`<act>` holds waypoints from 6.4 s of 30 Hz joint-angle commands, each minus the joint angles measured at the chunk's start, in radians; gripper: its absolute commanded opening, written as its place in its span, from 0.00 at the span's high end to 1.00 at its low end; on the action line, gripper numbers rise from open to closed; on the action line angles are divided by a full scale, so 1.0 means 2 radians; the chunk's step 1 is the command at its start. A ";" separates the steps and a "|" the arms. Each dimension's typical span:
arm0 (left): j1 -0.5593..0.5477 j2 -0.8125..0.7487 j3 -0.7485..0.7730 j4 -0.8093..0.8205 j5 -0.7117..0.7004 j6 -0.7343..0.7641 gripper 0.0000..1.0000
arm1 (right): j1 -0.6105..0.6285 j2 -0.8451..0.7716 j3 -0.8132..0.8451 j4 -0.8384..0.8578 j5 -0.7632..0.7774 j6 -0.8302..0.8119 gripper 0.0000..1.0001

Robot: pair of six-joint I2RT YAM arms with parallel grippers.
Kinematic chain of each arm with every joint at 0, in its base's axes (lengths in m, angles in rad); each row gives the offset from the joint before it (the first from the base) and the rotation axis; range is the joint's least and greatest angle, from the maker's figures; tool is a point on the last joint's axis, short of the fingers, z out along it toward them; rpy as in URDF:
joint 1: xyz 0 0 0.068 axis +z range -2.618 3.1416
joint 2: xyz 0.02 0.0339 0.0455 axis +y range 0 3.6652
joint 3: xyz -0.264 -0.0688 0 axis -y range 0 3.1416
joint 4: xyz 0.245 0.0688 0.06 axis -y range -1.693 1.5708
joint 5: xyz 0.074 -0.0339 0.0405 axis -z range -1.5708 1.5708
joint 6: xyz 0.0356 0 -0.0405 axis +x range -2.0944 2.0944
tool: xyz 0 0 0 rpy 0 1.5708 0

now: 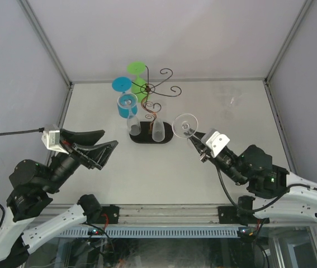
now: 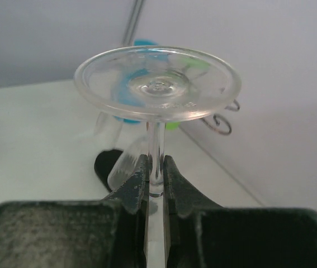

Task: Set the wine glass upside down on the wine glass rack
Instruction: Turn the wine glass upside down at the wine rack.

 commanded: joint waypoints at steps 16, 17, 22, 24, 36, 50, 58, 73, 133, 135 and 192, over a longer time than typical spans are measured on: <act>0.003 -0.043 -0.043 -0.152 -0.180 0.042 0.12 | -0.283 0.001 0.028 -0.228 -0.201 0.262 1.00; 0.004 -0.041 -0.043 -0.152 -0.182 0.043 0.12 | -0.300 0.002 0.025 -0.225 -0.223 0.267 1.00; 0.049 -0.026 -0.049 -0.148 -0.137 0.043 0.12 | -0.368 -0.008 0.003 -0.193 -0.320 0.289 1.00; 0.102 -0.020 -0.057 -0.141 -0.076 0.036 0.12 | -0.384 -0.011 -0.002 -0.186 -0.337 0.294 1.00; 0.238 -0.053 -0.087 -0.138 0.021 0.045 0.14 | -0.395 -0.014 -0.055 -0.102 -0.330 0.307 1.00; 0.238 -0.134 -0.127 -0.157 0.010 0.047 0.13 | -0.404 0.035 -0.075 0.028 -0.322 0.288 1.00; 0.238 -0.131 -0.133 -0.159 -0.001 0.055 0.13 | -0.409 0.048 -0.115 0.147 -0.304 0.283 1.00; 0.238 -0.123 -0.133 -0.161 -0.017 0.049 0.13 | -0.428 0.148 -0.118 0.286 -0.338 0.249 1.00; 0.238 -0.116 -0.137 -0.159 -0.014 0.049 0.14 | -0.426 0.399 0.030 0.403 -0.444 0.283 1.00; 0.237 -0.116 -0.136 -0.159 -0.013 0.049 0.14 | -0.424 0.401 0.030 0.406 -0.446 0.286 1.00; 0.238 -0.112 -0.138 -0.156 -0.014 0.049 0.14 | -0.431 0.373 -0.028 0.504 -0.570 0.314 1.00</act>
